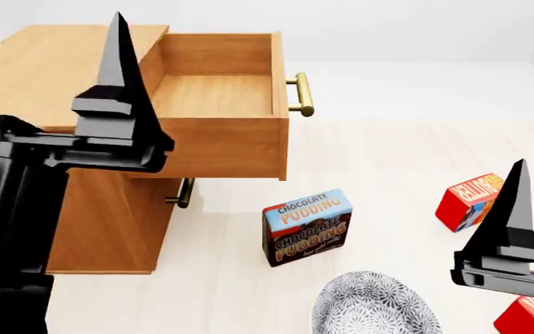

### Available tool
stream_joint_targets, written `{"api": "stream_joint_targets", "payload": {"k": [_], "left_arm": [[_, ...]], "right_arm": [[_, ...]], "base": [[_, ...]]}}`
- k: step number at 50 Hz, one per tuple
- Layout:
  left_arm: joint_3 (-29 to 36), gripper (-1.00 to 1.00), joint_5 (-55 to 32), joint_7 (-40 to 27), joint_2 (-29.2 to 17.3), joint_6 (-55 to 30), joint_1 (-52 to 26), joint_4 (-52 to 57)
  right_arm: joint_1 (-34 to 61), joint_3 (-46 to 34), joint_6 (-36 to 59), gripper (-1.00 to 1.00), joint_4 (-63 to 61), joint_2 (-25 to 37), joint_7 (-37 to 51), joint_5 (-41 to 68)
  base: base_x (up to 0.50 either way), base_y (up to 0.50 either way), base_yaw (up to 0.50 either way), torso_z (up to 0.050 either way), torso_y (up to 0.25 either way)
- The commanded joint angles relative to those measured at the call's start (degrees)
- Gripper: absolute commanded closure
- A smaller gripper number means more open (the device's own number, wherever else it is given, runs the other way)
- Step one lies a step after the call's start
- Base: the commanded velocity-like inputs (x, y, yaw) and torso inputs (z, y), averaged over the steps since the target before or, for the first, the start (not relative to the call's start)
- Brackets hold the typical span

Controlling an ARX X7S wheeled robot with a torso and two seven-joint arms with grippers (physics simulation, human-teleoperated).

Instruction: Put the butter at the front in the top drawer of the cabinet and close it.

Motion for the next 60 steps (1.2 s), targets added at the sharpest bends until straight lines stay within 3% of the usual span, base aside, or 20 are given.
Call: {"api": "stream_joint_targets", "payload": {"k": [1,15,39,52,60], "left_arm": [[3.27,-1.00,19.86,-4.33,-4.46,7.82,12.09,3.46],[7.27,-1.00,31.43,-2.12,-3.98,21.79,23.69,-5.01],[8.73,-1.00,36.86,-1.50,-2.75,32.55,31.14,-13.43],[8.50,-1.00,37.13,-0.99,-2.80,36.25,32.86,-16.82],[8.06,-1.00,36.98,-0.98,-3.43,37.48,33.36,-17.93]], "right_arm": [[2.27,-2.61,0.04,-1.00,1.00,0.82,0.76,0.08],[3.66,-4.04,0.60,-1.00,1.45,0.87,1.00,0.14],[6.80,-6.09,2.96,-1.00,0.99,1.31,2.08,1.01],[15.31,-10.28,5.60,-1.00,-1.19,8.94,8.61,7.91],[26.58,-13.07,6.35,-1.00,-1.07,14.50,11.20,21.44]], "base": [[0.00,0.00,0.00,0.000,0.000],[0.00,0.00,0.00,0.000,0.000],[0.00,0.00,0.00,0.000,0.000],[0.00,0.00,0.00,0.000,0.000],[0.00,0.00,0.00,0.000,0.000]]}}
